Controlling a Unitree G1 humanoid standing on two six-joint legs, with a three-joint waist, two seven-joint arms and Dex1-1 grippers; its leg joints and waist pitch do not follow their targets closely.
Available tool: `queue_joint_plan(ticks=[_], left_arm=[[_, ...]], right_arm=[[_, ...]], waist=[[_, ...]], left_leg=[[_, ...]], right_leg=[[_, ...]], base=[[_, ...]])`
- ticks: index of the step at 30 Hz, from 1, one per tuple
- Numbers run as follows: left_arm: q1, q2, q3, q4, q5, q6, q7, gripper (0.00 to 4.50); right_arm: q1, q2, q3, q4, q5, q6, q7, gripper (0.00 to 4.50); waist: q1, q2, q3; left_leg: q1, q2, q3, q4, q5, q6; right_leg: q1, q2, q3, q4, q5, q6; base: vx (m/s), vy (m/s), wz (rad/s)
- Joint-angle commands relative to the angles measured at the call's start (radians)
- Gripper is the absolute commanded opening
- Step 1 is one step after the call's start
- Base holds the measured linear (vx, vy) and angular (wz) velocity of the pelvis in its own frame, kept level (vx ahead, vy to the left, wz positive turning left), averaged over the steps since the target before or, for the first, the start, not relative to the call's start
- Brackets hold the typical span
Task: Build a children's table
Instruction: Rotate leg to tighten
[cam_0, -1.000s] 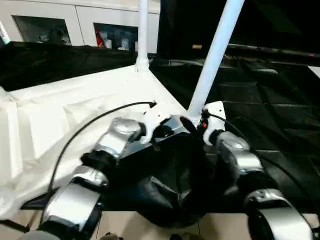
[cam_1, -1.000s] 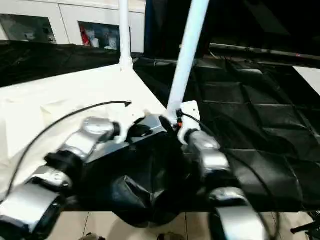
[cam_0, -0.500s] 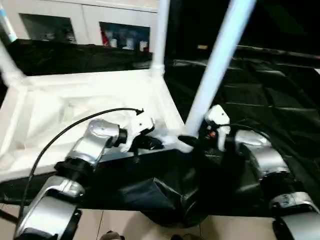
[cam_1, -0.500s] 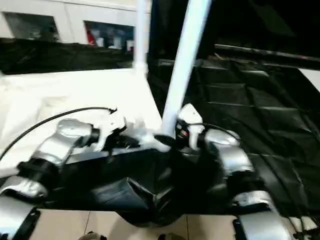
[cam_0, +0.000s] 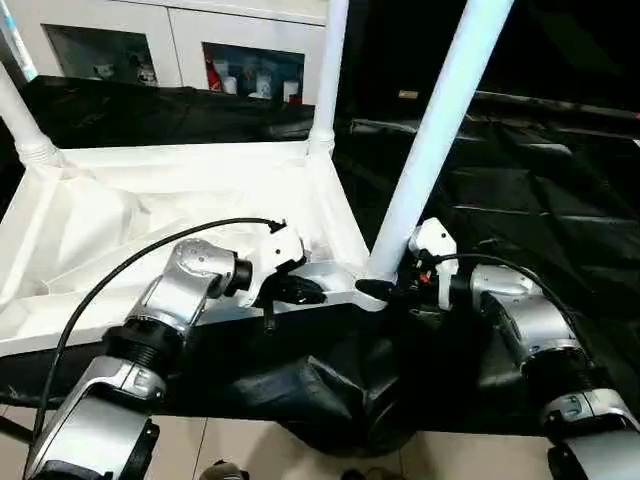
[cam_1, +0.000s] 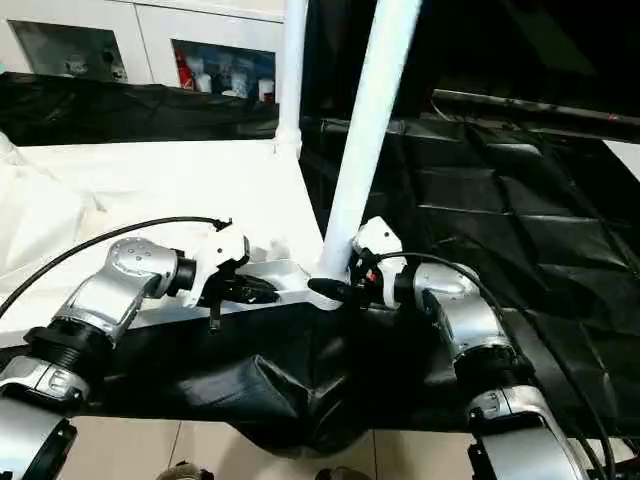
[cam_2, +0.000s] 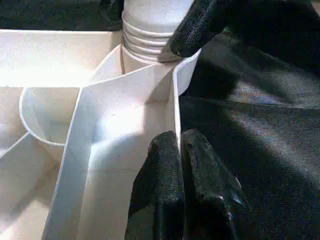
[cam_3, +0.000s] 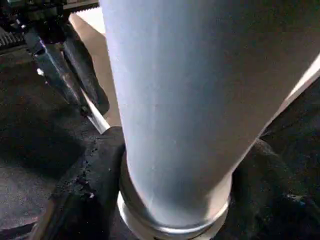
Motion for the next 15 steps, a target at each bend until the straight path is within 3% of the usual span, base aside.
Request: queue_joint_plan(ticks=[1, 5, 11, 15], left_arm=[[-0.031, -0.054, 0.028, 0.031, -0.015, 0.003, 0.099, 0.0], [-0.096, -0.146, 0.072, 0.151, 0.017, 0.036, 0.353, 0.0], [-0.151, -0.301, 0.055, 0.237, 0.044, 0.059, 0.543, 0.0], [-0.164, -0.333, 0.041, 0.261, 0.055, 0.048, 0.545, 0.0]], right_arm=[[0.006, 0.028, -0.023, 0.021, -0.003, 0.029, -0.096, 2.72], [-0.005, 0.119, -0.095, 0.116, -0.021, 0.092, -0.405, 2.72], [-0.066, 0.286, -0.203, 0.229, 0.026, 0.134, -0.77, 2.72], [-0.093, 0.317, -0.172, 0.248, -0.021, 0.107, -0.793, 2.72]], waist=[[-0.003, -0.004, -0.058], [-0.009, -0.005, -0.059], [-0.013, 0.005, -0.06], [-0.016, 0.005, -0.06]], left_leg=[[0.013, 0.028, -0.008, -0.063, -0.209, 0.051], [0.015, 0.024, -0.012, -0.064, -0.235, 0.01], [0.016, 0.021, -0.013, -0.064, -0.261, 0.009], [0.017, 0.018, -0.013, -0.065, -0.299, 0.012]], right_leg=[[0.047, -0.057, 0.044, -0.066, -0.267, -0.197], [0.045, -0.058, 0.042, -0.072, -0.341, -0.168], [0.043, -0.058, 0.041, -0.081, -0.361, -0.149], [0.041, -0.055, 0.038, -0.088, -0.381, -0.13]], base=[[0.0, 0.0, 0.0], [0.0, 0.0, 0.0], [0.0, 0.0, 0.0], [0.0, 0.0, 0.0]])
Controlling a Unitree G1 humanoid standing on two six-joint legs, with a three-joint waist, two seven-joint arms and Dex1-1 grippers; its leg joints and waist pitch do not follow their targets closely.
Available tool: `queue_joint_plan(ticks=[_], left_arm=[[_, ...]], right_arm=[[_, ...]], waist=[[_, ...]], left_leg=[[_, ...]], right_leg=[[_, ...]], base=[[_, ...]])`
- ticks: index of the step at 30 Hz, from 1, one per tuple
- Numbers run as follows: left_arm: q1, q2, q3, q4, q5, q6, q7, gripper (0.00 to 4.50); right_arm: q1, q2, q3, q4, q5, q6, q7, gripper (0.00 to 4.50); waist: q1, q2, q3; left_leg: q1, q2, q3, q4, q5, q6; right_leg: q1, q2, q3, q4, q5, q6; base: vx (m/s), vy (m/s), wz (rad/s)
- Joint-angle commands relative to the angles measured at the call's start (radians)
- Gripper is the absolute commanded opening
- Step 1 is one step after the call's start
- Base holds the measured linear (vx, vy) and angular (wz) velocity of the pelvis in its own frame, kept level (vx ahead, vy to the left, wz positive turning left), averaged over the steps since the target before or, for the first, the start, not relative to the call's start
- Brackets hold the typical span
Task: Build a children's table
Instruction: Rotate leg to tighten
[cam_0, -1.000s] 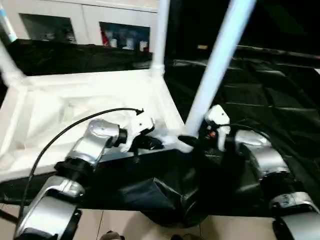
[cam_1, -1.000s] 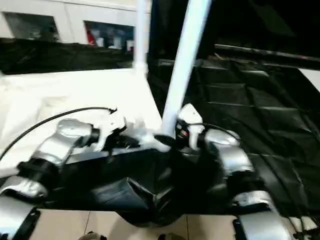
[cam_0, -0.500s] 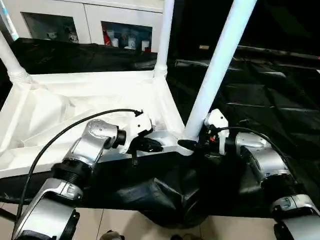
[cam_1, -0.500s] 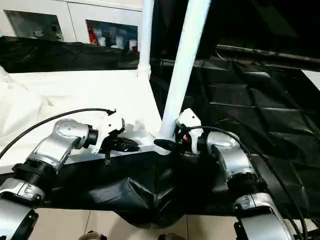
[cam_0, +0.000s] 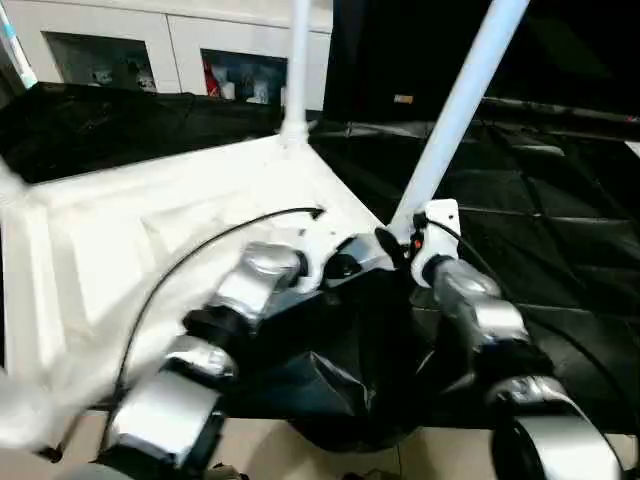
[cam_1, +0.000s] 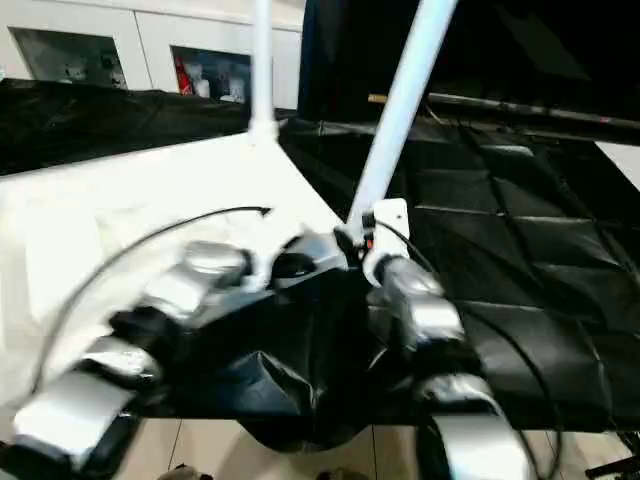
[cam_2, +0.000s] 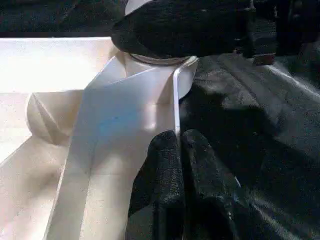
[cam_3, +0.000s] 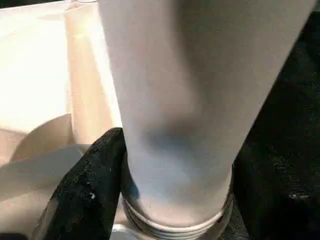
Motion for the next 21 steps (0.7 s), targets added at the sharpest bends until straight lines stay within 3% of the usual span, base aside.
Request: queue_joint_plan(ticks=[1, 2, 6, 11, 16, 18, 21], left_arm=[[-0.018, -0.047, 0.009, 0.009, -0.015, -0.022, 0.04, 0.0], [-0.025, -0.046, 0.005, 0.022, -0.008, -0.033, 0.041, 0.0], [-0.024, -0.009, -0.001, 0.028, -0.001, -0.044, 0.015, 0.0], [-0.02, 0.05, -0.011, 0.028, 0.012, -0.041, -0.044, 0.0], [0.007, 0.148, -0.056, -0.003, 0.032, -0.049, -0.222, 0.0], [0.022, 0.186, -0.069, -0.023, 0.026, -0.065, -0.299, 0.0], [0.044, 0.227, -0.086, -0.057, 0.011, -0.083, -0.386, 0.0]], right_arm=[[0.023, 0.057, 0.049, 0.063, -0.002, 0.036, 0.019, 2.72], [0.018, 0.057, 0.068, 0.06, -0.025, 0.012, 0.032, 3.28], [0.015, 0.036, 0.079, 0.039, -0.032, -0.024, 0.095, 3.58], [0.023, -0.026, 0.09, -0.013, -0.007, -0.025, 0.249, 3.58], [0.06, -0.151, 0.141, -0.107, 0.001, -0.012, 0.51, 3.58], [0.078, -0.201, 0.168, -0.147, 0.004, -0.008, 0.617, 3.58], [0.087, -0.24, 0.183, -0.172, 0.009, 0.0, 0.702, 3.58]], waist=[[-0.007, 0.004, -0.056], [-0.006, 0.002, -0.055], [-0.006, 0.0, -0.056], [-0.013, -0.001, -0.053], [-0.01, 0.002, -0.054], [-0.011, 0.004, -0.057], [-0.012, 0.006, -0.056]], left_leg=[[0.014, 0.019, -0.012, -0.071, -0.299, 0.012], [0.014, 0.02, -0.014, -0.072, -0.309, 0.015], [0.009, 0.021, -0.016, -0.073, -0.309, 0.022], [0.004, 0.022, -0.016, -0.074, -0.303, 0.037], [0.002, 0.024, -0.017, -0.072, -0.284, 0.054], [0.002, 0.027, -0.017, -0.072, -0.262, 0.055], [0.004, 0.029, -0.016, -0.072, -0.265, 0.053]], right_leg=[[0.035, -0.054, 0.038, -0.089, -0.381, -0.133], [0.034, -0.056, 0.037, -0.092, -0.405, -0.123], [0.037, -0.057, 0.037, -0.091, -0.406, -0.119], [0.04, -0.058, 0.036, -0.091, -0.407, -0.128], [0.045, -0.057, 0.036, -0.091, -0.381, -0.14], [0.047, -0.056, 0.037, -0.08, -0.314, -0.169], [0.047, -0.057, 0.038, -0.076, -0.295, -0.195]], base=[[0.0, 0.0, 0.0], [0.0, 0.0, 0.0], [0.0, 0.0, 0.0], [0.0, 0.0, 0.0], [0.0, 0.0, 0.0], [0.0, 0.0, 0.0], [0.0, 0.0, 0.0]])
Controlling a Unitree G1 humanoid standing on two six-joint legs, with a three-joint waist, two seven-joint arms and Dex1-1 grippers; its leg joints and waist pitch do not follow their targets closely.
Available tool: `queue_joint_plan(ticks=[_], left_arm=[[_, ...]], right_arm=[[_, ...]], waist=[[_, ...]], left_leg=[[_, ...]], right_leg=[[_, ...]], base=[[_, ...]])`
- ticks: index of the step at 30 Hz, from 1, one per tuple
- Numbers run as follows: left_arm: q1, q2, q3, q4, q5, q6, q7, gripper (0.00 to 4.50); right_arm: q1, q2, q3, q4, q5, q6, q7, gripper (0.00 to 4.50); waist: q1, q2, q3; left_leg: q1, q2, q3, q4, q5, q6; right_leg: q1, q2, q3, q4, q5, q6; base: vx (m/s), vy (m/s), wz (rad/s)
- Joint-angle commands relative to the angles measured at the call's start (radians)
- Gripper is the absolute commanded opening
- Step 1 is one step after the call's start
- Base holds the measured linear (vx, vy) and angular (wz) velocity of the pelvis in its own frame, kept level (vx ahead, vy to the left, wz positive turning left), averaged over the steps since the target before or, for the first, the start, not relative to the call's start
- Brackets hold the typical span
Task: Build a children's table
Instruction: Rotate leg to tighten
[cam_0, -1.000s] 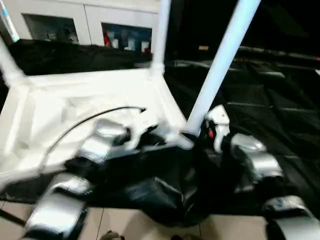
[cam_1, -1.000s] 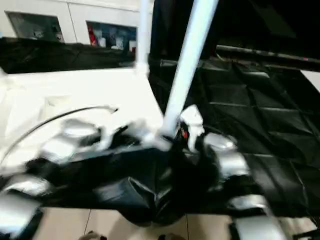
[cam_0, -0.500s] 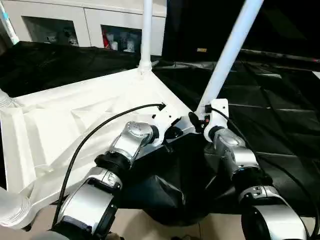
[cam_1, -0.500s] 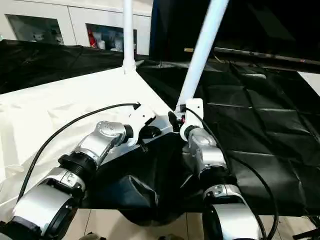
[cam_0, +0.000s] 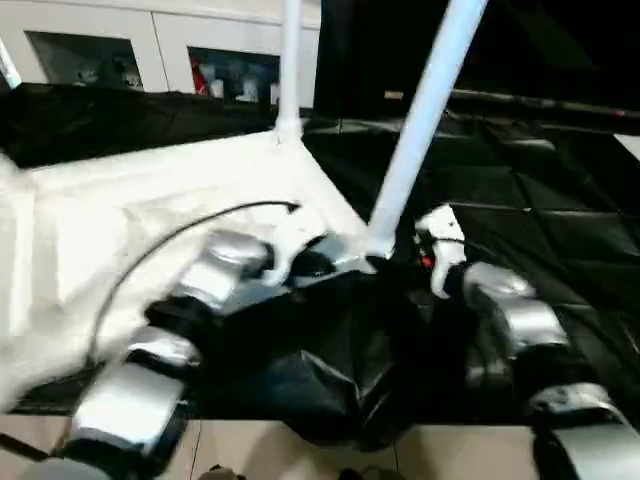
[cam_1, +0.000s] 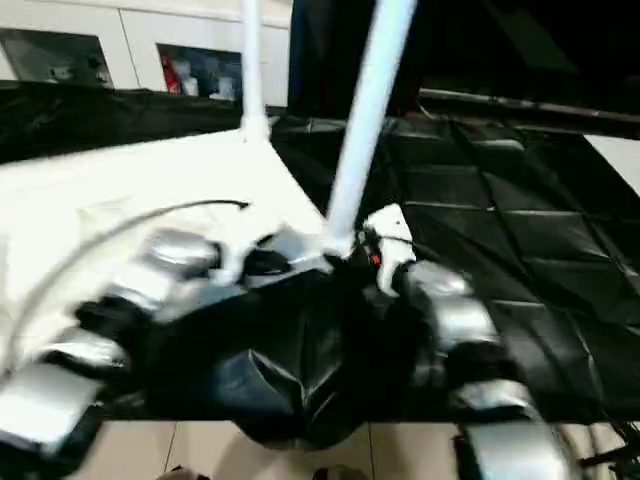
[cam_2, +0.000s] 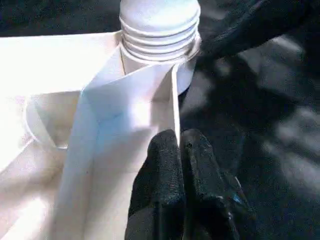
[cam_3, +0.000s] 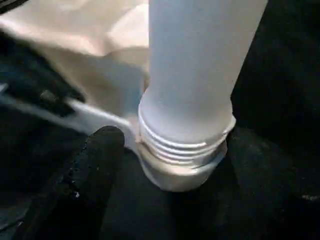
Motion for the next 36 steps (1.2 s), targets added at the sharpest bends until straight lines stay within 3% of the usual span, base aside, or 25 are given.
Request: queue_joint_plan(ticks=[1, 7, 12, 18, 25, 29, 30, 31, 32, 33, 35, 36], left_arm=[[0.036, 0.013, -0.057, -0.017, 0.007, -0.009, -0.083, 0.0], [0.076, 0.062, -0.063, -0.1, -0.025, 0.018, -0.202, 0.0], [0.09, 0.072, -0.061, -0.126, -0.032, 0.025, -0.219, 0.0], [0.103, 0.079, -0.058, -0.155, -0.037, 0.042, -0.22, 0.0], [0.097, 0.067, -0.047, -0.145, -0.034, 0.048, -0.168, 0.0], [0.071, 0.019, -0.014, -0.101, -0.023, 0.065, -0.03, 0.0], [0.062, 0.002, -0.006, -0.087, -0.021, 0.073, 0.01, 0.0], [0.062, 0.002, -0.006, -0.087, -0.021, 0.073, 0.01, 0.0], [0.059, -0.003, -0.003, -0.082, -0.02, 0.076, 0.022, 0.0], [0.033, -0.059, 0.019, -0.044, -0.018, 0.103, 0.132, 0.0], [0.007, -0.124, 0.037, -0.009, -0.017, 0.126, 0.244, 0.0], [0.002, -0.139, 0.039, -0.003, -0.017, 0.129, 0.265, 0.0]], right_arm=[[0.0, -0.017, 0.027, -0.037, 0.012, 0.011, 0.083, 3.58], [0.006, -0.035, 0.045, -0.054, 0.02, 0.009, 0.141, 3.58], [0.007, -0.026, 0.043, -0.058, 0.025, 0.013, 0.153, 3.58], [0.009, -0.021, 0.052, -0.052, 0.024, 0.014, 0.169, 2.99], [0.025, 0.002, 0.049, -0.047, 0.015, 0.022, 0.126, 2.74], [0.028, 0.077, -0.004, 0.012, 0.007, 0.055, -0.077, 2.72], [0.027, 0.097, -0.016, 0.027, 0.006, 0.061, -0.132, 2.7], [0.027, 0.097, -0.016, 0.027, 0.006, 0.061, -0.132, 2.7], [0.026, 0.103, -0.021, 0.032, 0.006, 0.063, -0.15, 2.69], [0.01, 0.163, -0.066, 0.084, 0.008, 0.074, -0.321, 2.69], [-0.02, 0.221, -0.112, 0.144, 0.016, 0.08, -0.489, 2.69], [-0.029, 0.235, -0.123, 0.157, 0.018, 0.081, -0.525, 2.69]], waist=[[0.004, 0.007, -0.057], [0.007, 0.007, -0.058], [0.011, 0.005, -0.056], [0.012, 0.005, -0.057], [0.013, 0.005, -0.057], [0.01, 0.004, -0.052], [0.006, 0.006, -0.051], [0.007, 0.006, -0.049], [0.004, 0.003, -0.048], [0.002, 0.005, -0.047], [-0.004, 0.006, -0.046], [-0.008, 0.007, -0.045]], left_leg=[[0.008, 0.028, -0.014, -0.07, -0.265, 0.051], [0.013, 0.03, -0.007, -0.067, -0.236, 0.051], [0.016, 0.03, -0.007, -0.069, -0.253, 0.04], [0.015, 0.03, -0.008, -0.07, -0.248, 0.031], [0.015, 0.029, -0.008, -0.069, -0.241, 0.03], [0.017, 0.027, -0.012, -0.073, -0.295, 0.01], [0.019, 0.027, -0.011, -0.072, -0.306, 0.005], [0.028, 0.027, -0.012, -0.072, -0.337, -0.008], [0.023, 0.024, -0.016, -0.073, -0.354, -0.009], [0.022, 0.025, -0.017, -0.075, -0.356, -0.012], [0.031, 0.023, -0.021, -0.072, -0.389, -0.029], [0.028, 0.021, -0.022, -0.073, -0.396, -0.03]], right_leg=[[0.051, -0.061, 0.04, -0.073, -0.294, -0.194], [0.051, -0.061, 0.044, -0.063, -0.21, -0.237], [0.049, -0.061, 0.044, -0.067, -0.248, -0.221], [0.05, -0.061, 0.045, -0.065, -0.255, -0.212], [0.049, -0.062, 0.045, -0.066, -0.258, -0.207], [0.045, -0.064, 0.043, -0.078, -0.373, -0.176], [0.039, -0.062, 0.044, -0.08, -0.391, -0.17], [0.033, -0.062, 0.043, -0.09, -0.438, -0.159], [0.037, -0.064, 0.04, -0.094, -0.492, -0.136], [0.033, -0.065, 0.041, -0.097, -0.514, -0.122], [0.024, -0.065, 0.035, -0.104, -0.567, -0.109], [0.024, -0.065, 0.034, -0.105, -0.583, -0.101]], base=[[0.0, 0.0, 0.0], [0.0, 0.0, 0.0], [0.0, 0.0, 0.0], [0.0, 0.0, 0.0], [0.0, 0.0, 0.0], [0.0, 0.0, 0.0], [0.0, 0.0, 0.0], [0.0, 0.0, 0.0], [0.0, 0.0, 0.0], [0.0, 0.0, 0.0], [0.0, 0.0, 0.0], [0.0, 0.0, 0.0]])
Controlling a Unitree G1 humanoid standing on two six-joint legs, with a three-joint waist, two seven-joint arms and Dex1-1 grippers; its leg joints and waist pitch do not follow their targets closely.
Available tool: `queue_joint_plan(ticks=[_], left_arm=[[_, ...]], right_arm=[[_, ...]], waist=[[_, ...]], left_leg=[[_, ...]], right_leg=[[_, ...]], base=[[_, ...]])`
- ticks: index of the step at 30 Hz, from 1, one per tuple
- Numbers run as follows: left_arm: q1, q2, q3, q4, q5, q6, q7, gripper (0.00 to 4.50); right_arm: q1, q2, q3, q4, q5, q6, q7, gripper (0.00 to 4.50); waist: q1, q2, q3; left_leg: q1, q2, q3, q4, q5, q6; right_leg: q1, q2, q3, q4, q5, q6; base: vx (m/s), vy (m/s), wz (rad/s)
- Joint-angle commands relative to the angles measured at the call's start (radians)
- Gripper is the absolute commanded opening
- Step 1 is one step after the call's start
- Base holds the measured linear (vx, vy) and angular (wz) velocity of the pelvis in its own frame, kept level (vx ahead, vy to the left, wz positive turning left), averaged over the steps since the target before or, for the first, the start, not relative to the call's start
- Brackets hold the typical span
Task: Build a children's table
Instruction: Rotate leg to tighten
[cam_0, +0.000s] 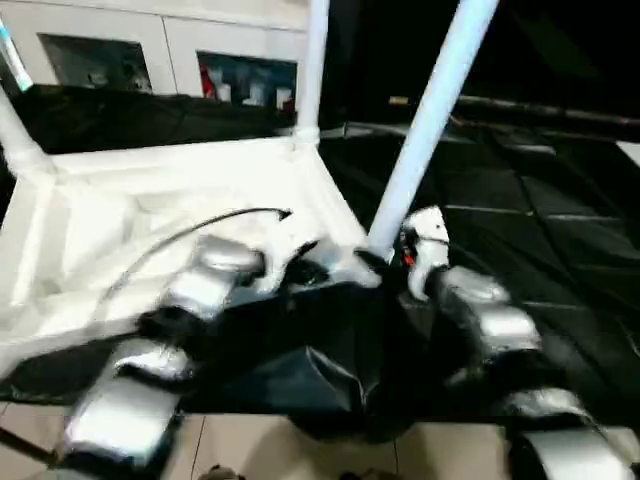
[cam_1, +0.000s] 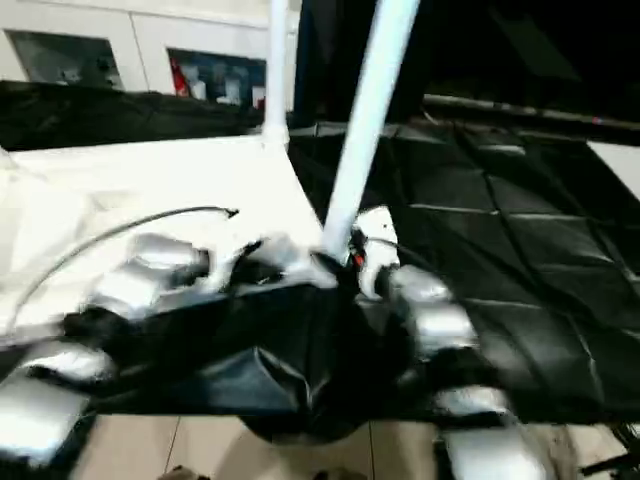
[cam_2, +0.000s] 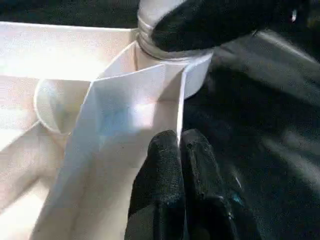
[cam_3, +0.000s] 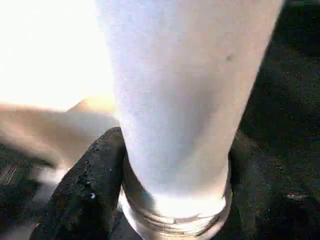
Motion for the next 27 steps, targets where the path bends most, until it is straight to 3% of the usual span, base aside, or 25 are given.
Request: queue_joint_plan(ticks=[1, 3, 7, 8, 9, 16, 18, 20, 21, 22, 25, 27], left_arm=[[-0.018, -0.061, 0.009, 0.022, -0.003, 0.025, 0.107, 0.0], [-0.029, -0.108, -0.003, 0.031, 0.002, 0.025, 0.136, 0.0], [-0.029, -0.132, -0.014, 0.027, 0.005, 0.013, 0.126, 0.0], [-0.028, -0.13, -0.02, 0.033, 0.01, -0.005, 0.117, 0.0], [-0.027, -0.126, -0.02, 0.037, 0.012, -0.009, 0.116, 0.0], [-0.014, -0.067, -0.038, 0.033, 0.021, -0.044, 0.063, 0.0], [-0.006, -0.014, -0.051, 0.031, 0.031, -0.095, -0.002, 0.0], [-0.001, 0.022, -0.06, 0.031, 0.037, -0.126, -0.044, 0.0], [0.011, 0.072, -0.07, 0.025, 0.032, -0.192, -0.131, 0.0], [0.013, 0.079, -0.072, 0.024, 0.031, -0.196, -0.141, 0.0], [0.025, 0.124, -0.079, 0.01, 0.018, -0.232, -0.224, 0.0], [0.033, 0.151, -0.08, -0.004, 0.003, -0.252, -0.283, 0.0]], right_arm=[[0.007, 0.039, -0.023, 0.093, 0.014, 0.054, -0.124, 2.69], [-0.03, 0.075, -0.027, 0.14, -0.002, 0.055, -0.212, 2.69], [-0.051, 0.09, -0.001, 0.156, -0.034, 0.027, -0.225, 2.69], [-0.059, 0.095, 0.003, 0.16, -0.042, 0.003, -0.214, 3.24], [-0.062, 0.095, 0.001, 0.162, -0.042, -0.009, -0.209, 3.38], [-0.066, 0.059, 0.021, 0.147, -0.054, -0.062, -0.14, 3.82], [-0.034, 0.014, 0.038, 0.069, -0.03, -0.046, -0.001, 3.82], [-0.006, -0.022, 0.058, 0.011, -0.02, -0.031, 0.1, 3.82], [0.036, -0.078, 0.082, -0.072, 0.005, -0.007, 0.233, 3.82], [0.042, -0.086, 0.086, -0.082, 0.007, -0.004, 0.25, 3.82], [0.084, -0.15, 0.123, -0.153, 0.019, 0.001, 0.37, 3.82], [0.112, -0.193, 0.143, -0.196, 0.025, 0.006, 0.448, 3.82]], waist=[[-0.01, 0.008, -0.047], [-0.013, 0.015, -0.049], [-0.011, 0.01, -0.05], [-0.01, 0.008, -0.05], [-0.009, 0.009, -0.051], [-0.008, 0.006, -0.052], [0.0, 0.009, -0.051], [0.001, 0.005, -0.053], [0.005, 0.012, -0.054], [0.005, 0.009, -0.056], [0.007, 0.013, -0.061], [0.009, 0.013, -0.06]], left_leg=[[0.024, 0.024, -0.026, -0.078, -0.404, -0.033], [0.023, 0.022, -0.028, -0.081, -0.42, -0.028], [0.02, 0.021, -0.023, -0.082, -0.402, -0.009], [0.017, 0.021, -0.022, -0.083, -0.397, -0.005], [0.017, 0.022, -0.022, -0.083, -0.391, -0.004], [0.01, 0.024, -0.019, -0.085, -0.358, 0.007], [0.013, 0.025, -0.017, -0.085, -0.337, 0.023], [0.008, 0.025, -0.016, -0.085, -0.32, 0.034], [0.01, 0.027, -0.017, -0.085, -0.309, 0.041], [0.008, 0.028, -0.015, -0.084, -0.301, 0.044], [0.003, 0.029, -0.012, -0.08, -0.22, 0.054], [0.007, 0.032, -0.01, -0.079, -0.211, 0.057]], right_leg=[[0.022, -0.062, 0.029, -0.104, -0.586, -0.089], [0.024, -0.06, 0.025, -0.11, -0.565, -0.078], [0.024, -0.059, 0.028, -0.11, -0.499, -0.089], [0.026, -0.059, 0.029, -0.108, -0.488, -0.093], [0.027, -0.06, 0.03, -0.106, -0.48, -0.096], [0.033, -0.062, 0.033, -0.099, -0.442, -0.113], [0.033, -0.061, 0.036, -0.099, -0.41, -0.118], [0.041, -0.059, 0.036, -0.096, -0.392, -0.118], [0.041, -0.06, 0.036, -0.094, -0.378, -0.128], [0.042, -0.061, 0.038, -0.093, -0.361, -0.132], [0.049, -0.058, 0.038, -0.071, -0.216, -0.182], [0.05, -0.058, 0.039, -0.066, -0.177, -0.213]], base=[[0.0, 0.0, 0.0], [0.0, 0.0, 0.0], [0.0, 0.0, 0.0], [0.0, 0.0, 0.0], [0.0, 0.0, 0.0], [0.0, 0.0, 0.0], [0.0, 0.0, 0.0], [0.0, 0.0, 0.0], [0.0, 0.0, 0.0], [0.0, 0.0, 0.0], [0.0, 0.0, 0.0], [0.0, 0.0, 0.0]])
